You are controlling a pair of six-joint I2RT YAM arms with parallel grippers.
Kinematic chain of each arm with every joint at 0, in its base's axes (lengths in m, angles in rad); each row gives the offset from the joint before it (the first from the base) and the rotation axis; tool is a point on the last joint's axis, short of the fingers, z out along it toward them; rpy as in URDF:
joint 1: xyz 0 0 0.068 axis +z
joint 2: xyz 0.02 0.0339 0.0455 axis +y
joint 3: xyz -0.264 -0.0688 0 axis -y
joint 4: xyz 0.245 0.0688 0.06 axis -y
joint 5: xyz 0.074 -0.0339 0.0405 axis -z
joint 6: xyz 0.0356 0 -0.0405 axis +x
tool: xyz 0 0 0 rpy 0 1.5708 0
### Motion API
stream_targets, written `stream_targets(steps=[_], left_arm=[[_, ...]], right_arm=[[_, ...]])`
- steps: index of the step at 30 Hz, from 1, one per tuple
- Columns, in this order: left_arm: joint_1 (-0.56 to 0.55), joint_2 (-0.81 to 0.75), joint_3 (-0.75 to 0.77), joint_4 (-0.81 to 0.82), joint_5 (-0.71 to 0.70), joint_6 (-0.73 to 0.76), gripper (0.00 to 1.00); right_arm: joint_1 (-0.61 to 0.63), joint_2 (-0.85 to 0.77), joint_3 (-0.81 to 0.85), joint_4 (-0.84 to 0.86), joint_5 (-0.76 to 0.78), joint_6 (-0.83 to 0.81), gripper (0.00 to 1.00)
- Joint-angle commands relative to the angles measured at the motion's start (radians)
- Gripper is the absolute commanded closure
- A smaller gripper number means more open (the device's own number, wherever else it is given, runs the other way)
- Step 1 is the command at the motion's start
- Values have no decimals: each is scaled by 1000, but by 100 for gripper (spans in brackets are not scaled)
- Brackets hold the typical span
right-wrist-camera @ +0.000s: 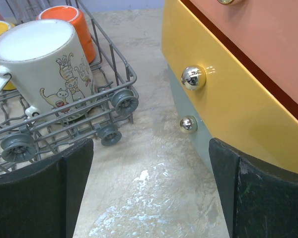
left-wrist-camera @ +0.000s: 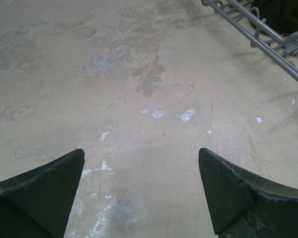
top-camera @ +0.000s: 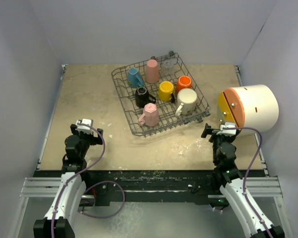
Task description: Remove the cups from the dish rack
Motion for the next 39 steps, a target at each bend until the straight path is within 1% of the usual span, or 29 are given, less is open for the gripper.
stream_targets(steps=[1, 10, 12, 14, 15, 16, 17, 19, 20, 22, 23, 25, 26, 28, 29, 30, 32, 33, 34, 35, 37, 39], left_arm=[[-4, -21, 9, 48, -5, 3, 1], [-4, 0, 14, 52, -4, 4, 1], [-3, -20, 15, 48, 1, 1, 1], [-4, -31, 68, -15, 8, 4, 1], [-4, -20, 108, -49, 17, 7, 1], [-4, 3, 158, -92, 27, 10, 1], [-4, 31, 206, -125, 31, 14, 1], [-4, 109, 332, -219, 52, 73, 1], [-4, 142, 396, -271, 64, 94, 1], [-4, 213, 532, -408, 112, 148, 1], [-4, 245, 595, -472, 143, 175, 1], [-4, 301, 711, -592, 205, 224, 1], [-4, 326, 762, -637, 237, 245, 1], [-4, 358, 841, -708, 309, 275, 1], [-4, 370, 870, -737, 340, 278, 1], [-4, 382, 904, -757, 378, 279, 1], [-9, 425, 952, -797, 446, 276, 1], [-20, 455, 977, -823, 464, 272, 1], [-39, 493, 1004, -850, 465, 263, 1], [-59, 528, 1027, -867, 455, 253, 1], [-107, 599, 1049, -883, 441, 247, 1], [-152, 636, 1054, -862, 421, 236, 1]], right_arm=[[3, -5, 10, 48, -12, -18, 0], [3, 9, 10, 59, -11, -19, 0], [3, 15, 10, 62, 18, -5, 0], [3, 0, 20, 47, 62, 11, 0], [3, -7, 52, 14, 64, 10, 0], [3, -9, 74, -31, 61, -2, 0], [3, -5, 100, -35, 53, -31, 0], [3, 0, 181, -94, 41, -36, 0], [3, -2, 221, -133, 84, 29, 0], [3, -7, 307, -247, 213, 287, 0], [3, -2, 336, -280, 270, 378, 0], [3, 18, 392, -313, 302, 492, 0], [3, 30, 429, -356, 287, 514, 0], [3, 62, 498, -410, 212, 491, 0], [3, 78, 521, -434, 193, 508, 0], [3, 91, 543, -470, 204, 577, 0], [3, 99, 572, -585, 240, 805, 0], [3, 90, 553, -537, 181, 766, 0], [3, 76, 511, -438, 31, 668, 0], [3, 65, 484, -375, -40, 630, 0], [3, 56, 444, -285, -142, 637, 0], [3, 97, 421, -166, -250, 605, 0]])
